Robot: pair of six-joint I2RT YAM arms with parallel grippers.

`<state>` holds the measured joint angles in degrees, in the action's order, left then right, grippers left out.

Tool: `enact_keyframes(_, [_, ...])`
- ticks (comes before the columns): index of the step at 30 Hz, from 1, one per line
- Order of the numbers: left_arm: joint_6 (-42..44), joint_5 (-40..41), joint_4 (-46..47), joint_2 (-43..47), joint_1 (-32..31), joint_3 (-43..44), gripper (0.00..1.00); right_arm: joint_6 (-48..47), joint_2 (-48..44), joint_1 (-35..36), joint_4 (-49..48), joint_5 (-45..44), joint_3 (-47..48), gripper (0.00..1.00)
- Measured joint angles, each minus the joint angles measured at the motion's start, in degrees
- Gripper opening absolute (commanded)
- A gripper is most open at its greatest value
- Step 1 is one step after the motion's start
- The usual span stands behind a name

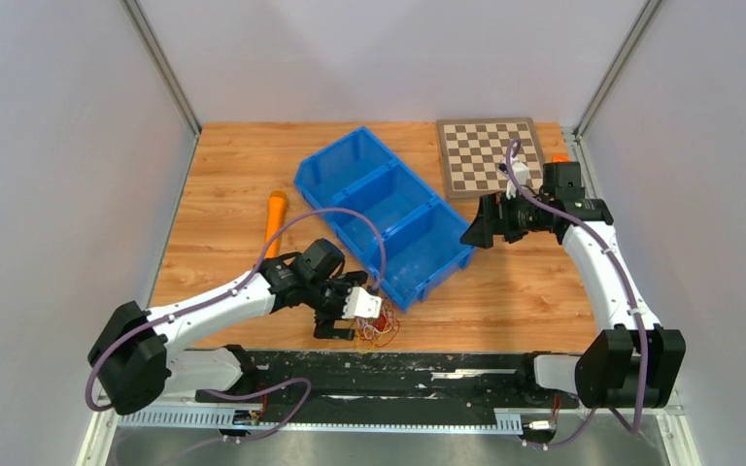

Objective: Untangle the cables

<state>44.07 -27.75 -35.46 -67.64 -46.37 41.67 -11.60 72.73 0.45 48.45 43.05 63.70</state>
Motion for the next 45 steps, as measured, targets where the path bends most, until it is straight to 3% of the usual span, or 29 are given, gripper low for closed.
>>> enact_keyframes(5, [2.7, 0.9, 6.8, -4.1, -4.9, -0.5, 0.96, -0.1, 0.1, 0.0, 0.6, 0.2, 0.6, 1.0])
enact_keyframes(7, [3.3, 1.7, 9.4, -6.9, -6.7, -0.6, 0.87, -0.1, 0.1, 0.0, 0.7, 0.2, 0.6, 1.0])
enact_keyframes(11, [4.2, 3.8, 12.3, -12.3, -8.4, -0.6, 0.52, -0.4, 0.1, 0.0, 0.9, 0.4, 0.7, 1.0])
enact_keyframes(12, [4.1, 4.2, 12.4, -13.3, -8.4, -0.5, 0.38, -0.5, 0.1, 0.0, 1.0, 0.5, 0.9, 1.0])
enact_keyframes(13, [4.4, 4.6, 12.3, -14.1, -8.5, -0.3, 0.3, -0.6, 0.1, 0.0, 1.3, 0.6, 1.2, 1.0])
enact_keyframes(14, [4.6, 4.9, 12.0, -14.3, -8.6, -0.2, 0.13, -0.7, 0.1, 0.0, 1.6, 0.9, 1.8, 1.0])
enact_keyframes(16, [4.3, 5.6, 11.0, -13.4, -8.6, -0.2, 0.01, -0.9, 0.4, 0.2, 2.0, 1.5, 3.3, 1.0])
enact_keyframes(20, [2.3, 5.3, 4.8, -5.7, -5.7, -0.3, 0.0, -1.0, 2.8, 2.3, 1.8, 2.5, 8.5, 1.0])
enact_keyframes(22, [0.2, 2.9, 1.0, 0.6, 0.0, 0.8, 0.0, -0.5, 5.1, 5.4, 1.3, 3.1, 12.1, 1.0])
enact_keyframes(26, [-4.2, -2.4, -4.4, 11.4, 17.4, 9.6, 0.0, 1.7, 9.0, 14.9, -0.7, 3.8, 17.1, 1.0])
enact_keyframes(35, [-19.8, -9.2, -2.2, 23.9, 39.3, 13.2, 0.0, 14.5, 24.0, 32.2, -13.2, 8.2, 34.7, 1.0])
enact_keyframes(39, [-27.8, -10.9, 1.4, 26.9, 42.1, 10.9, 0.0, 19.2, 30.5, 38.2, -17.5, 10.2, 41.2, 1.0])
enact_keyframes(43, [-33.0, -11.6, 2.4, 28.6, 42.6, 8.3, 0.0, 23.0, 33.5, 43.1, -22.6, 10.5, 41.8, 1.0])
enact_keyframes(45, [-34.9, -12.2, 2.7, 28.8, 43.2, 8.2, 0.0, 24.3, 35.0, 45.2, -25.3, 9.7, 41.8, 0.89])
